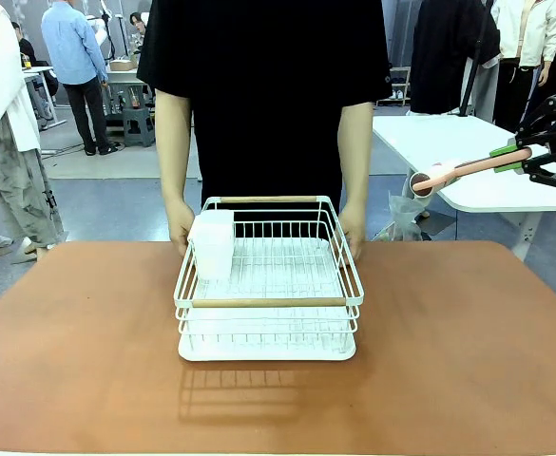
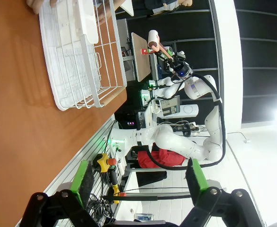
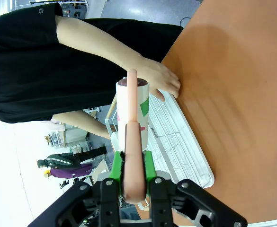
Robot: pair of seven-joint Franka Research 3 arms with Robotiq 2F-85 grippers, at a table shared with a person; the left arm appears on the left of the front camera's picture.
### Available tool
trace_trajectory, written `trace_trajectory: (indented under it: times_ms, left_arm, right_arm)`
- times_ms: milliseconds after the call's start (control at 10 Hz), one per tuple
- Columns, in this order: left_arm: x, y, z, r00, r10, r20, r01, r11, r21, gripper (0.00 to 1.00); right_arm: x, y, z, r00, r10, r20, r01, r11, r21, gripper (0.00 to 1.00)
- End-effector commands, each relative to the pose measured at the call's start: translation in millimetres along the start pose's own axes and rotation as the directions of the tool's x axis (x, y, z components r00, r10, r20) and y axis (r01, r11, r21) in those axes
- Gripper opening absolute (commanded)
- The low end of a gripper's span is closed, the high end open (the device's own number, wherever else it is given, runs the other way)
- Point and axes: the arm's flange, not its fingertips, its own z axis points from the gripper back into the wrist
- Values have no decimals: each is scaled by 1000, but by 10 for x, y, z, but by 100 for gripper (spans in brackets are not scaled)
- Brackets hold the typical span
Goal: Clean the table.
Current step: Clean the table with the Lint Roller when the human lifts the Dish drying rack.
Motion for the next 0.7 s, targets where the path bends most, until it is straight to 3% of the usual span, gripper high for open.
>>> trace_trajectory:
  times_ms: [0,500,600]
  left_arm:
    - [-18,-1,19,1000,-1,0,1,1000,-2,100]
    - [-18,-1,19,1000,-1,0,1,1000,-2,100]
    - [-18,-1,19,1000,-1,0,1,1000,-2,100]
  right_arm:
    - [-13,15,-4,1000,4,4,-4,1000,-1,9]
    - [-13,15,-4,1000,4,4,-4,1000,-1,9]
    - [0,0,0,1000,0,0,0,1000,0,22]
